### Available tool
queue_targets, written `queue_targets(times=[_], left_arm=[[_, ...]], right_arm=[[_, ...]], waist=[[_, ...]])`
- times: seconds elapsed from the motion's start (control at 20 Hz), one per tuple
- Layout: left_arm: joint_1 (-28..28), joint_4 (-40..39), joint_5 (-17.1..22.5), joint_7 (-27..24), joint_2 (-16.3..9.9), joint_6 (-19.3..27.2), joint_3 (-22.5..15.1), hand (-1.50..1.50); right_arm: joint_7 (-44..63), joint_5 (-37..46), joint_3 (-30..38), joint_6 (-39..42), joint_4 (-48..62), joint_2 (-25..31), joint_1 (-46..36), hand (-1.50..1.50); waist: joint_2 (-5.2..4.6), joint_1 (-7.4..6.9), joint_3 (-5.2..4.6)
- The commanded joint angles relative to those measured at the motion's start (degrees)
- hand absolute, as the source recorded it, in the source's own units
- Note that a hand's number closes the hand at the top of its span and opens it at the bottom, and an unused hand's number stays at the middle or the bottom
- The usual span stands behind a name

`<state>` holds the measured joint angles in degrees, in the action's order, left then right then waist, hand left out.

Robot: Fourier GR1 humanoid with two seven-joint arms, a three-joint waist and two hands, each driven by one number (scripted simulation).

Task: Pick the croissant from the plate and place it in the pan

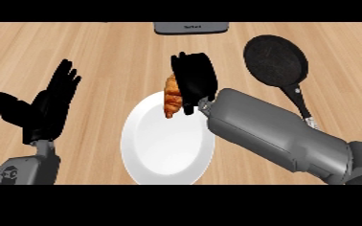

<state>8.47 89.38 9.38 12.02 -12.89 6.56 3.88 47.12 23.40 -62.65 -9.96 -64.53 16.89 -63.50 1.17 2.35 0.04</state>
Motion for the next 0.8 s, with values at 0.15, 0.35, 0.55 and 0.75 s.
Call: queue_targets(times=[0.15, 0.35, 0.55, 0.75], left_arm=[[-0.7, 2.5, -1.3, 2.0, 0.8, 1.1, -1.4, 0.0], [0.6, 0.4, -0.9, 0.1, 0.5, 0.3, -0.1, 0.0], [0.8, 2.1, 0.0, 2.6, -0.4, -0.8, 0.4, 0.0], [1.4, 2.6, -0.7, 2.1, 0.8, -0.3, -0.5, 0.0]], right_arm=[[10.0, 6.7, 6.3, 1.4, -19.5, 12.2, -2.2, 1.5], [13.2, 5.7, 12.7, 5.7, -27.8, 17.2, 0.1, 1.5], [8.8, 8.4, 17.5, 1.9, -28.4, 21.3, 7.9, 1.5], [0.8, 8.0, 24.7, -0.1, -20.2, 24.6, 9.3, 1.5]], waist=[[-0.2, -0.48, 0.0], [-0.64, -0.84, -0.04], [-0.93, -1.59, -0.01], [-1.25, -2.27, -0.01]])
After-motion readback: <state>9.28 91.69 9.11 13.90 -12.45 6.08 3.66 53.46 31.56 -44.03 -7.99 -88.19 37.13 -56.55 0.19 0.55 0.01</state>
